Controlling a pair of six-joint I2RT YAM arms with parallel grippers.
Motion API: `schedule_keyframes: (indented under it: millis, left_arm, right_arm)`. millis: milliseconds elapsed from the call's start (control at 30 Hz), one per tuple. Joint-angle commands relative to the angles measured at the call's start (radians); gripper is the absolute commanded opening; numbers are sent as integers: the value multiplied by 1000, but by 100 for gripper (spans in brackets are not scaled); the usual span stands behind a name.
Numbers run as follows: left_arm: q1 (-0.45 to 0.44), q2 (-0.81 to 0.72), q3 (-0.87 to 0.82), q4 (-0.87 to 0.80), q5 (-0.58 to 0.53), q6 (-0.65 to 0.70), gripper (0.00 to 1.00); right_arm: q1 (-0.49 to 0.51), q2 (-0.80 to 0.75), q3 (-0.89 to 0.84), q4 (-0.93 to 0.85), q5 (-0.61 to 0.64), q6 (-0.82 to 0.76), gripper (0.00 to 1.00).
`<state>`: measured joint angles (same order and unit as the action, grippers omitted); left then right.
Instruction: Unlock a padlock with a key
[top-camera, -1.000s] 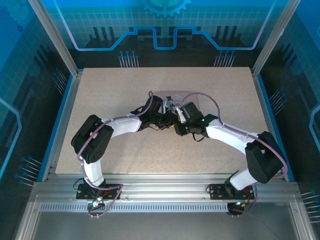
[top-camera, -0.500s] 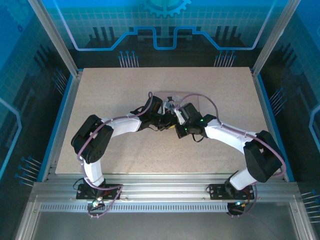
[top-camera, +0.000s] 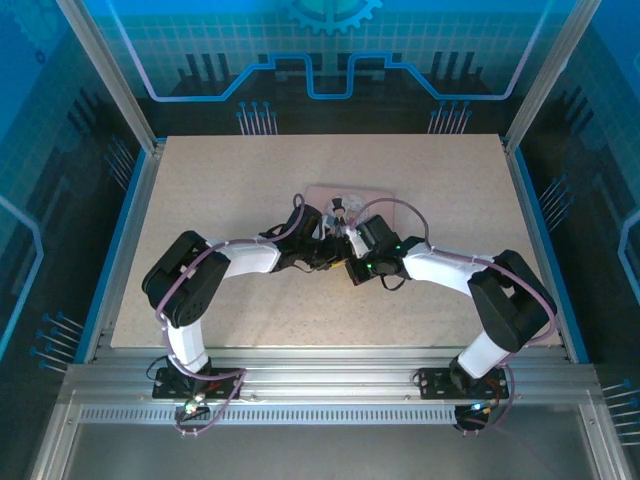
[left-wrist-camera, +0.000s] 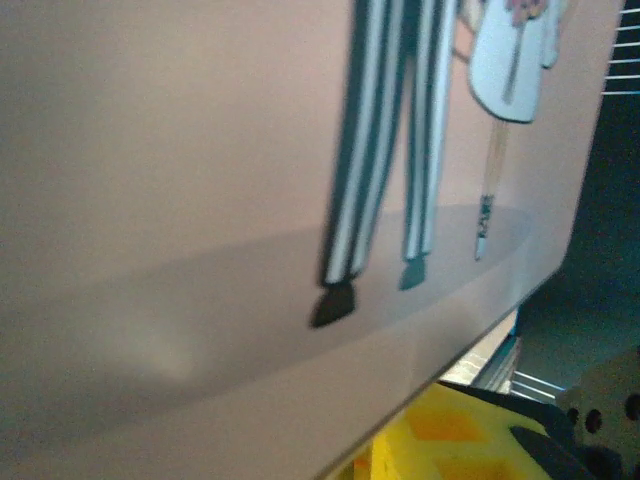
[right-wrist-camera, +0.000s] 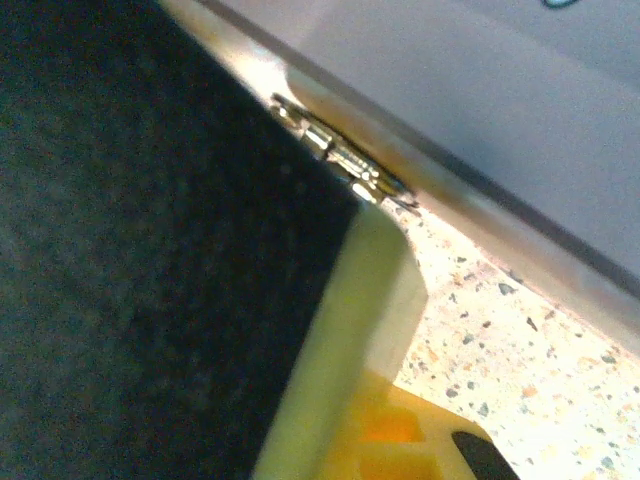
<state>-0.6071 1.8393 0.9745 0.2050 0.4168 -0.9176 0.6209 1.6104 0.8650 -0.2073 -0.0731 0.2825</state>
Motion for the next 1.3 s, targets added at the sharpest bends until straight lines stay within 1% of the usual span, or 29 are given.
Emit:
schedule_keyframes:
  millis: [0,133,200,267,333,400,533,633,733,900,1000,1167,1267]
  left_arm:
    - [-6,-11,-30,14,-15,-37,30]
    - [-6,5,-28,22,-6,-39,25]
    - [-6,8,-28,26,-6,-37,20]
    - [-5,13,-21,26,-1,-33,11]
    - [-5,18,-12,15,2,-29,9]
    - [-4,20,-8,14,1,-27,7]
    - [-1,20,-1,5,6,-20,4]
    - [0,20,5,2,15,-21,3]
    - [1,15,9,-2,19,-21,3]
    - [6,8,17,-14,23,-17,3]
    - [9,6,20,-16,27,-18,3]
    - [10,8,30,-21,32,-18,3]
    - [9,9,38,-25,37,-20,3]
  right_arm:
    - [-15,37,-30,14,-30,33,0]
    - [-16,17,-51,36,-35,40,0]
    - [-16,12,-52,30,-33,39,0]
    - [-17,5,-53,29,-37,38,0]
    - [-19,0,-50,24,-37,38,0]
    - [-19,-7,-45,15,-29,42,7]
    - [-30,-46,-49,-1,-24,53,28]
    - [-44,-85,-58,-15,-14,60,36]
    - [-47,-113,-62,-26,4,62,41]
    - [-50,-138,-63,-31,17,69,46]
    - [-50,-128,-59,-27,22,65,46]
    - [-28,-89,-43,-20,48,57,46]
    - [-18,-57,-24,-15,52,53,43]
